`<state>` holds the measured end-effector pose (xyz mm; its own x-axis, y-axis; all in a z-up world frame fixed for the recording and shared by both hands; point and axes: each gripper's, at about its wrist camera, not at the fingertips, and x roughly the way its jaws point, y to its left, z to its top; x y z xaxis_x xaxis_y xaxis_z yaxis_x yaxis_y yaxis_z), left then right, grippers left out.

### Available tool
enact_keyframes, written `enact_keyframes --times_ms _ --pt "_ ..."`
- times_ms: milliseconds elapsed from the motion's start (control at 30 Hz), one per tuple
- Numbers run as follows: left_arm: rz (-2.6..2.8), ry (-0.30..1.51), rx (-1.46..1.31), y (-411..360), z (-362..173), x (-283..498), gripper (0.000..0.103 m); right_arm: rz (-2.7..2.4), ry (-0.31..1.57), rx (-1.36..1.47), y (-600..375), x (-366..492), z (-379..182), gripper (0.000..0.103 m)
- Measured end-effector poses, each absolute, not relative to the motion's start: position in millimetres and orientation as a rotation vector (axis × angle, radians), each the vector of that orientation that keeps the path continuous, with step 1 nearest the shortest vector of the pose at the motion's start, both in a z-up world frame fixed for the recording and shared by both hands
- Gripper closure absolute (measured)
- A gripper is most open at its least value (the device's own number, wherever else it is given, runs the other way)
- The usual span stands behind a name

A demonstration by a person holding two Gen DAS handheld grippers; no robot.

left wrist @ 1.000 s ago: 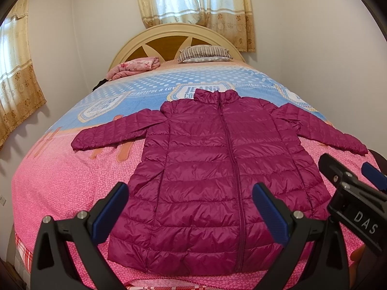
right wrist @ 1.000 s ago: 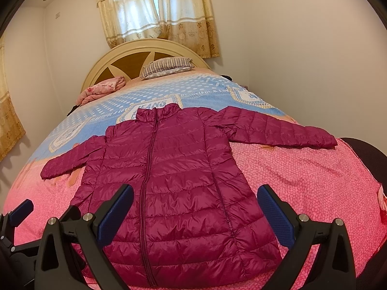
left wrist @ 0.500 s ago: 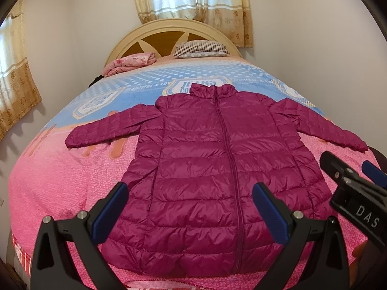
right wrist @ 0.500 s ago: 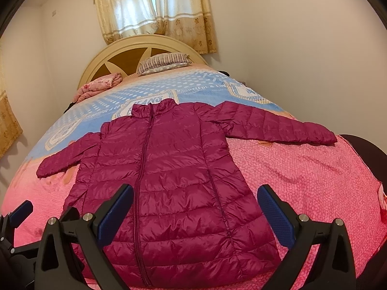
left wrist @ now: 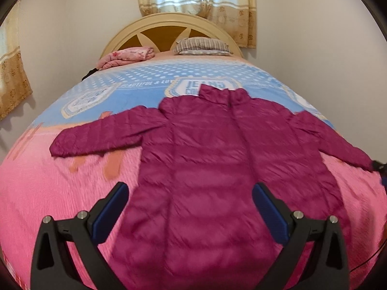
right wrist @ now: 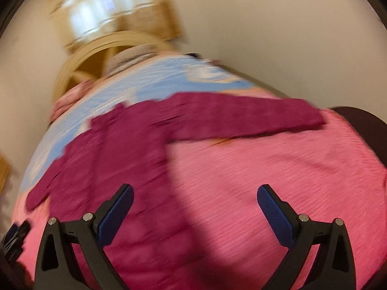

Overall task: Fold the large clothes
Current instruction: 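Grasp the jacket sleeve cuff with the right gripper and lift it, then carry the sleeve across the jacket body with the right gripper and release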

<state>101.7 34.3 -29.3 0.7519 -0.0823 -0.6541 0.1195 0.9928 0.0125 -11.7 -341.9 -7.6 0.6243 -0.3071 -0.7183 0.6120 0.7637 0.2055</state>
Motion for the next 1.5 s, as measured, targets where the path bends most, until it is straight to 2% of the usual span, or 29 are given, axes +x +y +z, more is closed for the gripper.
enact_keyframes --times_ms 200,267,300,433,633,667,700,733,767,800,900,967,1033,1500 --pt "-0.026 0.738 0.022 61 -38 163 0.000 -0.803 0.618 0.716 -493 -37 -17 0.004" --pt "-0.002 0.722 0.026 63 -41 179 0.000 -0.862 0.607 0.781 -527 -39 -28 0.018" --pt "0.017 0.712 0.043 62 -44 187 0.000 -0.878 0.623 0.778 -538 -33 -33 0.019" --pt "0.061 0.719 0.110 56 -63 216 0.000 -0.910 0.665 0.747 -555 -6 -49 0.020" --pt "0.123 0.746 0.068 78 -95 238 0.000 -0.928 0.744 0.685 -557 25 -72 0.021" --pt "0.123 0.763 0.057 81 -103 241 0.000 -0.934 0.766 0.660 -555 29 -76 0.033" --pt "0.120 0.776 0.051 83 -109 242 0.000 -0.959 0.767 0.611 -554 27 -77 0.036" --pt "0.111 0.794 0.041 85 -116 243 0.000 -0.970 0.770 0.574 -552 29 -77 0.048" --pt "0.104 0.805 0.033 84 -119 243 0.000 -0.973 0.779 0.551 -551 31 -78 0.055" --pt "0.095 0.817 0.019 84 -121 243 0.000 -0.978 0.783 0.536 -550 31 -78 0.056" --pt "0.091 0.823 0.000 84 -122 242 0.000 -0.989 0.797 0.495 -546 30 -78 0.068" --pt "0.087 0.834 0.005 82 -124 242 0.000 -0.975 0.802 0.462 -545 33 -78 0.083" --pt "0.083 0.854 0.006 82 -128 246 0.000 -0.948 0.817 0.441 -543 38 -76 0.090" --pt "0.078 0.878 -0.057 91 -132 245 0.000 -0.718 0.647 0.285 -448 90 32 0.093"
